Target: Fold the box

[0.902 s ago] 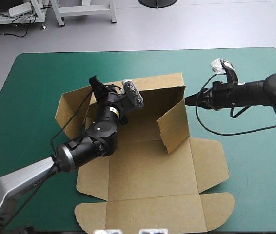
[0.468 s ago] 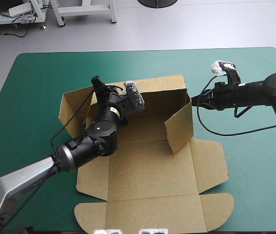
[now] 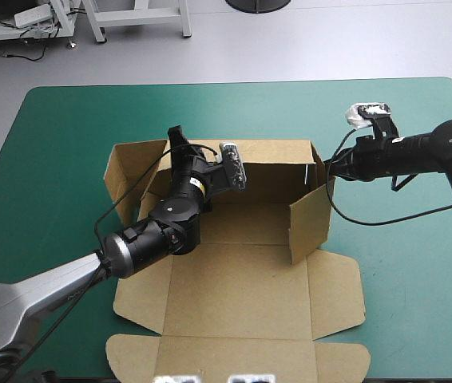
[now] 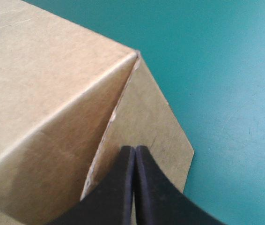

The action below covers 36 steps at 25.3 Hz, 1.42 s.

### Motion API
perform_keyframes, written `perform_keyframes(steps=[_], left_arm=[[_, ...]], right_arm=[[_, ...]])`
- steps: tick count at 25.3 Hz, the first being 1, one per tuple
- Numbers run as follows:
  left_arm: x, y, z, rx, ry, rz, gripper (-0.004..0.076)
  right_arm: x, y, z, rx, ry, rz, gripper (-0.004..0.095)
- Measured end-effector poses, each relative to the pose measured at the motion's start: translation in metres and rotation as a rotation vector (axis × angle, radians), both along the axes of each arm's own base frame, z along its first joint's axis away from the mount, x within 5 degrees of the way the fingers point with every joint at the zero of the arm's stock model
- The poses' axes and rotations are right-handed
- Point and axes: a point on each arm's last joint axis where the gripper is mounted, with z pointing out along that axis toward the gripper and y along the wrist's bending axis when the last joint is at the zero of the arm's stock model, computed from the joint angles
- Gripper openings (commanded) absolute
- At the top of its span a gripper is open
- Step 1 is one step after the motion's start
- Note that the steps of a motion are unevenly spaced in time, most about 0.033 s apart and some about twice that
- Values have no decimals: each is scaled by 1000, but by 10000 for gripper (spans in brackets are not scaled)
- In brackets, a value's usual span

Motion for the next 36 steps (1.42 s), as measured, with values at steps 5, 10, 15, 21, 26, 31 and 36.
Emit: perform_keyframes(steps=[5,10,15,21,26,31,36], left_arm=[[4,-3,-4,50,-17,-16,-6],[5,-4,-4,64,-26,-21,-6],[9,-6,-10,120,-48,-20,-6],[13,-8,-16,148,-59,-8,-6],[13,-8,-16,133,-62,3,-6],[13,-8,-16,135,-63,7,-6],[13,-8,-16,136,-63,10,-6]], right_arm=[[0,0,0,-12,-7,5,-24],[-1,-2,-3,-47,2,21,-23],[-4,-3,-5,-73,27,48,-23],[-8,-1,-8,-74,62,80,-22],[-10,-2,-16,-106,67,102,8],[-12,-11,-23,-252,65,138,312],[-13,-11,-23,-256,75,144,339]])
